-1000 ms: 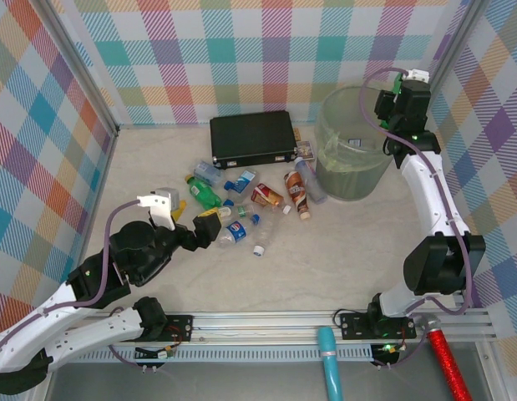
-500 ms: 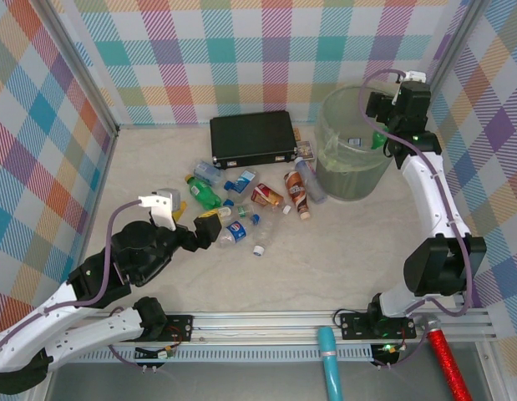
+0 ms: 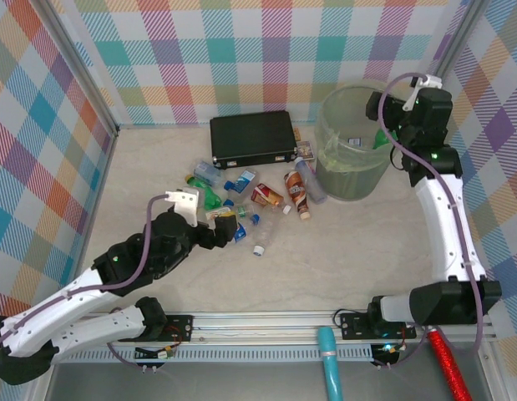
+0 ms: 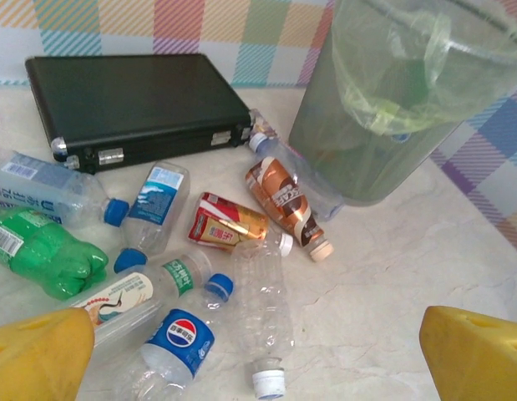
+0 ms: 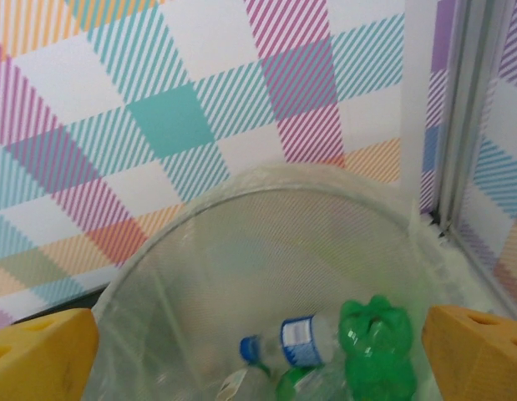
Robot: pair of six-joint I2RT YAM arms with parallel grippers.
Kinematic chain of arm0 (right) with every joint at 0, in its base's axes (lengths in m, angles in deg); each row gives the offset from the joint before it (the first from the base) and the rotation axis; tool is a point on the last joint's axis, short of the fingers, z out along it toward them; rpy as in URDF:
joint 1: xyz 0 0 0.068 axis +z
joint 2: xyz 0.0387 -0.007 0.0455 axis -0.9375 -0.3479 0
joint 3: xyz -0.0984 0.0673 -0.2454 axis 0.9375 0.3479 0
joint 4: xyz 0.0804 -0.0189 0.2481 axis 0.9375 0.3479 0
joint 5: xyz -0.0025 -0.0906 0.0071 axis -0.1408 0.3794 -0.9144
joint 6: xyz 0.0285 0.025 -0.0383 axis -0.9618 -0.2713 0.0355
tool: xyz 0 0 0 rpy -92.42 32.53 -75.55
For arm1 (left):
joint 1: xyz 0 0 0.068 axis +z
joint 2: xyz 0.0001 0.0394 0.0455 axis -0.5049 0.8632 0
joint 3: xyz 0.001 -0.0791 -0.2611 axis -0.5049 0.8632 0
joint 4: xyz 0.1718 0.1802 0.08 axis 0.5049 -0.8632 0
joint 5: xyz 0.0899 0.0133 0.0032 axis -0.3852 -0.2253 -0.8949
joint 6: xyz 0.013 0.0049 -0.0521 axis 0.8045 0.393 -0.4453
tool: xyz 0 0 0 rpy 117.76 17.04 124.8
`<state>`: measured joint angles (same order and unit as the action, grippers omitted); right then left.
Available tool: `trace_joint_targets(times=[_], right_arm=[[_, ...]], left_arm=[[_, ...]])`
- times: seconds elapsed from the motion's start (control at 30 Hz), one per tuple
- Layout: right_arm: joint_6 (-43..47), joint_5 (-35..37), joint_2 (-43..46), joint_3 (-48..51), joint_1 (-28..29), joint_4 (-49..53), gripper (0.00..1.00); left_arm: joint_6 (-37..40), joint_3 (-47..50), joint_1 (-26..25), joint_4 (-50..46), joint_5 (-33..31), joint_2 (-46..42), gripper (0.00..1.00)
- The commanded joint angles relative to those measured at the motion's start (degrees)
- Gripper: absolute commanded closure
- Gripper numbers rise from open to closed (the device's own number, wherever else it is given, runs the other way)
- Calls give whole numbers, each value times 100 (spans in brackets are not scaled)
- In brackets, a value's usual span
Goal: Put the plastic bottles in the bin
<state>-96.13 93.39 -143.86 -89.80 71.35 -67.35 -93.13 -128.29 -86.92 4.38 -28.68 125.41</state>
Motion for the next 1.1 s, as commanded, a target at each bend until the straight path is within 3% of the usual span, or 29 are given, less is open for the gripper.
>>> trace_joint_targets(times=[0.0,0.43,0.77,1.07], right_arm=[[-434,-436,312,418,229,305,1],[-357,44,1161,1744,2062,485,1],[-477,162,1597,2315,2228,466,1],[-586,28,1839,2518,2264,458,1]], left_arm=[[-118,-7,-35,62,137,233,0],[-514,-400,58,-272,904,2499,1],[-678,-722,201,-181,1664,4263,31],[-762,-714,376,-62,1860,5145,41]])
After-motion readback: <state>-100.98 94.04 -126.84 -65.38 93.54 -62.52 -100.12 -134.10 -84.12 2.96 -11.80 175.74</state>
